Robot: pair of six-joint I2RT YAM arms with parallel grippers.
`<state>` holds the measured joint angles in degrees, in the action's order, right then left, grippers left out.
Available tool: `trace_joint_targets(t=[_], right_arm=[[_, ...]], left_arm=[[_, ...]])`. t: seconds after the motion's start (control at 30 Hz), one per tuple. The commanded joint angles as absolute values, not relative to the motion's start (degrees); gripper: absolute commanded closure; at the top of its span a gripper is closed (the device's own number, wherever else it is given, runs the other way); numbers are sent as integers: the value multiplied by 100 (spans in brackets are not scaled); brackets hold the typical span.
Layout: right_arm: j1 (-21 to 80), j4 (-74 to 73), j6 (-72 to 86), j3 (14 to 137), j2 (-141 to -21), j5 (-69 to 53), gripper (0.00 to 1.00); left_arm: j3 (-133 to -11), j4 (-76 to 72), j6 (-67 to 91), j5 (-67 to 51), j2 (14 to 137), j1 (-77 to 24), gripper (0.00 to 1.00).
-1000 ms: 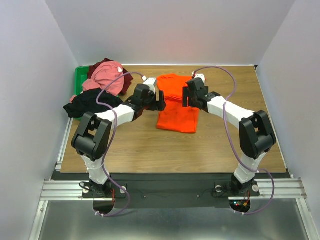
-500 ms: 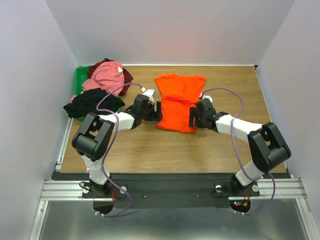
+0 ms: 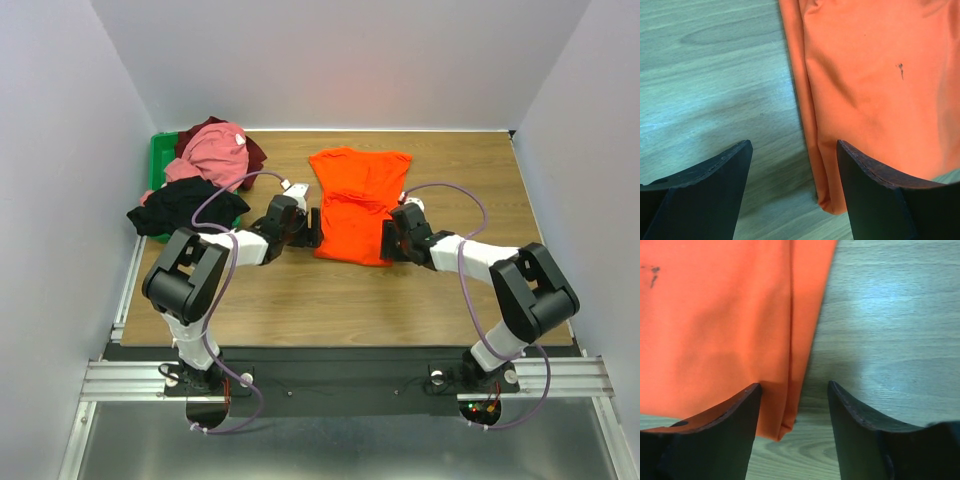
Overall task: Fold and stack the t-shirts
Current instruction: Fold the tshirt
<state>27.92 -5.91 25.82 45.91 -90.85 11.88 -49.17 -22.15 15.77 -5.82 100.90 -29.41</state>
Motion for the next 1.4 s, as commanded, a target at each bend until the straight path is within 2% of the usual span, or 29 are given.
trace_joint_targets(t=[0.0,0.53,0.97,1.13,1.37], right_arm=[[2821,-229,2663,4474,-9290,1037,41],[3181,-79,2786,4149,-9194,975,77],[3234,-70,2795,4105,-9194,1046,79],[3234,-70,2795,4113,-9184,1072,80],[3243,-79,2777,4113,-9193,1098,80]], left_arm=[[-4720,-2268,1635,-536,9826,-3032,20],[-4079,-2443,1810,-228,9211,-3305,21],[-3964,-2584,1784,-334,9149,-3349,21],[-4051,-2540,1749,-404,9237,-3349,31],[-4122,-2514,1661,-518,9351,-3349,37]])
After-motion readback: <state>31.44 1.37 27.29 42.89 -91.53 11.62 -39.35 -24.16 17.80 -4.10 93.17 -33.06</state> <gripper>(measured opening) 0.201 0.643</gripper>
